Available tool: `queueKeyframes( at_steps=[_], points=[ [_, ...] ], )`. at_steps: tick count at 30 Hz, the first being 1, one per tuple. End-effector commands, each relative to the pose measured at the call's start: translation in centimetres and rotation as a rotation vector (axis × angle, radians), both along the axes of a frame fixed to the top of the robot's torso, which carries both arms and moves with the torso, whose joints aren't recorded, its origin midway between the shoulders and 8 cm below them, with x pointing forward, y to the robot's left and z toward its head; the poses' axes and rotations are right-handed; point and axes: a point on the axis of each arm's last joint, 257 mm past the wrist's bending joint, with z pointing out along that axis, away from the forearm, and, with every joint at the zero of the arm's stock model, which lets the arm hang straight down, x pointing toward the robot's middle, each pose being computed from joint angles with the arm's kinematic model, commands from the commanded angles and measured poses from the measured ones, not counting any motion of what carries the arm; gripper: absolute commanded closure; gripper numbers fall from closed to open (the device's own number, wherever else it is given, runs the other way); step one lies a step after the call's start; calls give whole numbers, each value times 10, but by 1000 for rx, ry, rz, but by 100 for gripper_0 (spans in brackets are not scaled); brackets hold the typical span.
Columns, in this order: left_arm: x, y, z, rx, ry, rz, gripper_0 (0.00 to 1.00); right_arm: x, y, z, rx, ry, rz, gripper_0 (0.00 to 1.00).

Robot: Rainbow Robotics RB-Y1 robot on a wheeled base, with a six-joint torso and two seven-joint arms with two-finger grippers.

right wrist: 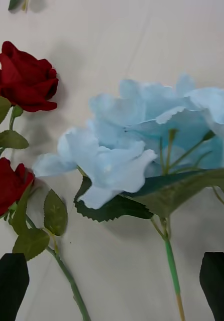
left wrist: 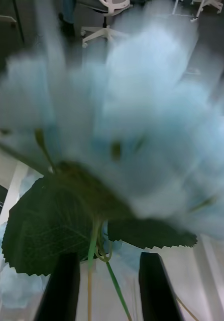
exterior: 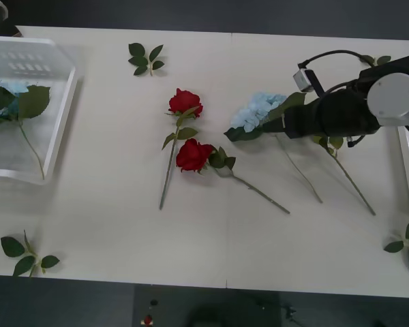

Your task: Put the red flowers into the right box and the blue flowers into the left box

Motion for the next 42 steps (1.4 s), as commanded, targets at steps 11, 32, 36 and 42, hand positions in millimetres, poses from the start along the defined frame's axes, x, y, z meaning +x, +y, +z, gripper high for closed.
queueKeyframes(
  at_steps=[11, 32, 36, 42],
  points=[
    [-10, -34, 45, 28, 119, -112, 8, -13, -135, 31, -173, 86, -134, 0],
    [53, -232, 66, -63, 480, -128, 3, 8, -153, -65, -263, -22, -201, 0],
    [59, -274, 33, -36, 522, -77, 2, 13, -149, -70, -249, -28, -216, 10],
    [69, -323, -18, 1, 563, -13, 3, 15, -146, -72, -243, -31, -218, 100]
  ],
)
